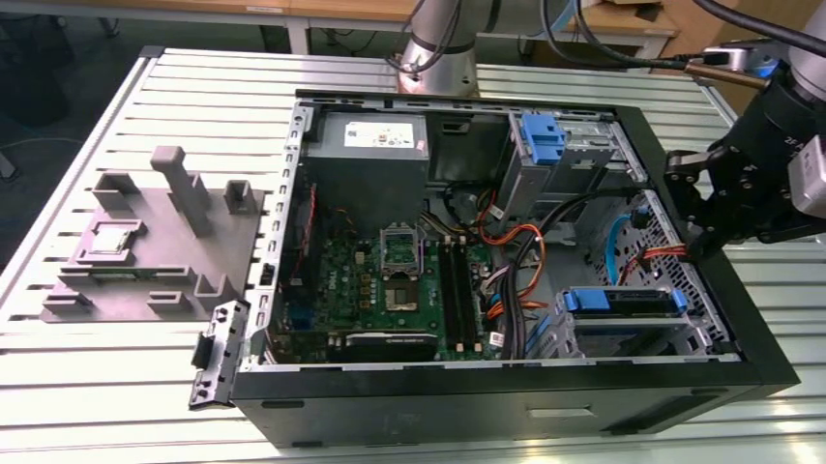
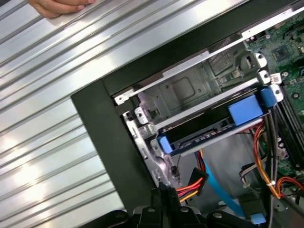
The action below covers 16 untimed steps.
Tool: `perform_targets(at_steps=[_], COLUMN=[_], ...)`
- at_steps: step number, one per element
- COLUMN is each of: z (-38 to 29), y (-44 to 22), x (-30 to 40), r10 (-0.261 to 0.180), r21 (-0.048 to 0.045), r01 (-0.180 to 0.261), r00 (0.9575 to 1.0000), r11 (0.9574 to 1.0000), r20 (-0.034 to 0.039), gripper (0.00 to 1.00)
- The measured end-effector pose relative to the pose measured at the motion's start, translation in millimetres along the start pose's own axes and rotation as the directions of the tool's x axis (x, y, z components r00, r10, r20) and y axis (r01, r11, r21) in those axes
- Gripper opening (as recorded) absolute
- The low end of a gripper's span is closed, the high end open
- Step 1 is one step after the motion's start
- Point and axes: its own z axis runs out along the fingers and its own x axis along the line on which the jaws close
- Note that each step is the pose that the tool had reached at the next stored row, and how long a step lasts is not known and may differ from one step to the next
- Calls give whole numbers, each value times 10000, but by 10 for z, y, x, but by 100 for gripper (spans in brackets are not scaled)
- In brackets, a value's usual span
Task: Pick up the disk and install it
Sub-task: 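Insert the first disk wire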
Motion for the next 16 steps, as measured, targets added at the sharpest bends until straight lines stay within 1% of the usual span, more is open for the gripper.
perform_targets(at_steps=[2,3,5,8,10,12,14,16], z=[-8,-7,-7,-7,-7,-7,-7,-7], y=[25,27,26,27,27,27,27,27], x=[-49,-52,-52,-52,-52,-52,-52,-53], r10=[1,21,331,866,1236,1589,1940,2299], r21=[-2,-5,-42,-92,-125,-156,-185,-215], r01=[-1,-21,-331,-867,-1238,-1591,-1943,-2303], r00=[10000,10000,9994,9962,9923,9872,9808,9730], r11=[10000,10000,9994,9962,9922,9871,9808,9729], r20=[-1,-3,-32,-81,-115,-150,-185,-224], gripper=[17,17,17,17,17,17,17,17])
